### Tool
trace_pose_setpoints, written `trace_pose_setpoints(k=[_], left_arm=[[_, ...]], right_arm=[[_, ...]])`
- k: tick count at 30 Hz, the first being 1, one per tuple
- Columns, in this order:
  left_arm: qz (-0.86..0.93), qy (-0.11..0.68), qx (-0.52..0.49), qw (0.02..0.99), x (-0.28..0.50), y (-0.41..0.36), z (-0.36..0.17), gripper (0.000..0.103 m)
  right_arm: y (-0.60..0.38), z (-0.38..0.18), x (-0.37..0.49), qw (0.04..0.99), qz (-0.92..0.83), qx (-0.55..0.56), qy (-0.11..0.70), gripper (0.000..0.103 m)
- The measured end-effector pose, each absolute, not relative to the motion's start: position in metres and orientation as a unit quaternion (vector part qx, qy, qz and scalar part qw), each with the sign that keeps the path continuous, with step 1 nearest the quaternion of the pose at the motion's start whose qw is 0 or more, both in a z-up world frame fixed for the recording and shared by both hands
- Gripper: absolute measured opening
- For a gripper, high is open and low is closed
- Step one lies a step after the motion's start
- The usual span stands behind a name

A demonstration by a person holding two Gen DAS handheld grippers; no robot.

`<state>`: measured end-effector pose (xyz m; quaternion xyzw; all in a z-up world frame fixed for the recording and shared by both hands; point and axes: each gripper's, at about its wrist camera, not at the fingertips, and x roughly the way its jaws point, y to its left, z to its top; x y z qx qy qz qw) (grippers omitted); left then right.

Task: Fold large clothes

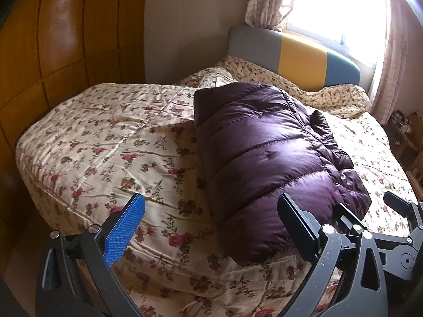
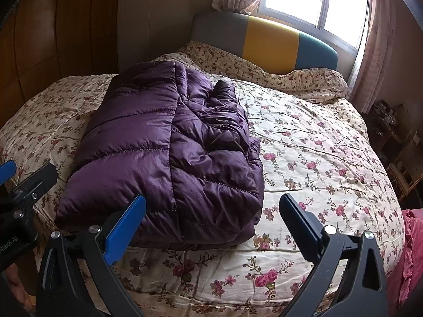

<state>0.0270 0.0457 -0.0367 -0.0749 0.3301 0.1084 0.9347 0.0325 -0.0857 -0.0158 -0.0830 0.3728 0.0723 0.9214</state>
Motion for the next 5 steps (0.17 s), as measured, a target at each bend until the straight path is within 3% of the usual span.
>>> trace_pose_setpoints(k=[5], left_arm=[[0.111, 0.328, -0.078, 0.935, 0.0264, 0.0468, -0.0367, 0.099]], right_arm=[[-0.0869, -0.0155, 0.0330, 0.922, 0.073, -0.080, 0.373, 0.101]])
